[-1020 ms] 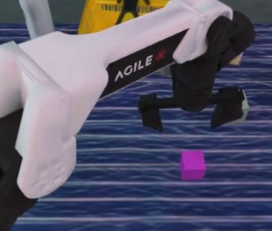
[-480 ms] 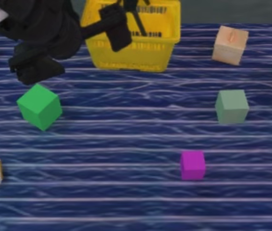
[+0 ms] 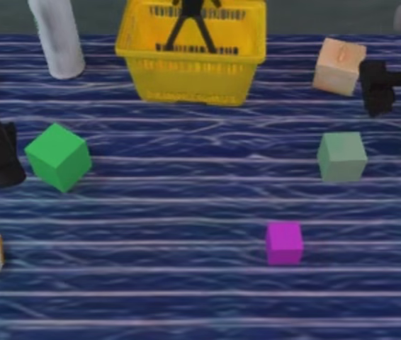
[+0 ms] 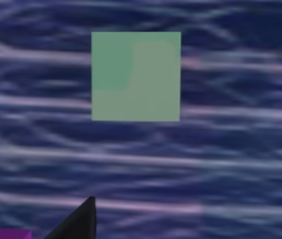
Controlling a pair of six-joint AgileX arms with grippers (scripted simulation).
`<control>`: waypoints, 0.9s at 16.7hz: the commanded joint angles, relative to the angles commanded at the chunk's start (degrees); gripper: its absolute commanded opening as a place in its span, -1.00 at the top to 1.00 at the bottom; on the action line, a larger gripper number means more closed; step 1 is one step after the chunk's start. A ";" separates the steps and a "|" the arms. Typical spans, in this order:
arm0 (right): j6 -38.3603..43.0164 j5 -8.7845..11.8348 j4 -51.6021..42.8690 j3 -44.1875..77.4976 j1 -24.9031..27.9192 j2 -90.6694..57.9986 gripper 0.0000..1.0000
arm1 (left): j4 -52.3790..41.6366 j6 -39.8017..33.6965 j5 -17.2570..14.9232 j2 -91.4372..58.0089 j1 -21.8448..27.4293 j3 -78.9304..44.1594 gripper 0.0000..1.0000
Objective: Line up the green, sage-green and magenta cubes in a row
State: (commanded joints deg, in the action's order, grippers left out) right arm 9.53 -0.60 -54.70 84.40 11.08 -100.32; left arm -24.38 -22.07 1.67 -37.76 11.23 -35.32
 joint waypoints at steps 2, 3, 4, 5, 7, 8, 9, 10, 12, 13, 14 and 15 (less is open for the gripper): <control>1.04 -0.03 -5.54 8.51 1.13 -9.94 -1.00 | 6.28 5.55 -0.28 10.20 -3.59 10.06 -1.00; 1.51 -0.01 -7.89 12.37 1.63 -14.08 -1.00 | 9.24 8.21 -0.45 14.85 -5.19 14.51 -1.00; 1.95 0.02 -10.02 16.04 2.10 -17.83 -1.00 | 12.05 10.75 -0.64 19.21 -6.66 18.60 -1.00; 2.39 0.06 -12.04 19.72 2.55 -21.43 -1.00 | 14.67 13.14 -0.83 23.25 -7.99 22.34 -1.00; 3.09 0.16 -15.09 25.77 3.24 -27.08 -1.00 | 19.19 17.26 -1.20 30.18 -10.15 28.67 -1.00; 3.38 0.21 -16.32 28.38 3.53 -29.52 -1.00 | 20.98 18.91 -1.36 32.89 -10.95 31.09 -1.00; 3.59 0.26 -17.17 30.22 3.74 -31.32 -1.00 | 22.40 20.23 -1.49 34.97 -11.56 32.94 -1.00; 3.74 0.30 -17.78 31.55 3.89 -32.64 -1.00 | 23.47 21.22 -1.59 36.48 -12.00 34.24 -1.00; 3.88 0.34 -18.29 32.70 4.03 -33.78 -1.00 | 24.38 22.07 -1.67 37.76 -12.37 35.32 -1.00; 3.88 0.34 -18.29 32.70 4.03 -33.78 -1.00 | 24.38 22.07 -1.67 37.76 -12.37 35.32 -1.00; 3.88 0.34 -18.29 32.70 4.03 -33.78 -1.00 | 24.38 22.07 -1.67 37.76 -12.37 35.32 -1.00; 3.88 0.34 -18.29 32.70 4.03 -33.78 -1.00 | 24.38 22.07 -1.67 37.76 -12.37 35.32 -1.00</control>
State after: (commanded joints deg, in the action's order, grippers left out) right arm 13.41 -0.26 -72.99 117.10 15.10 -134.10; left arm 0.00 0.00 0.00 0.00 -1.15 0.00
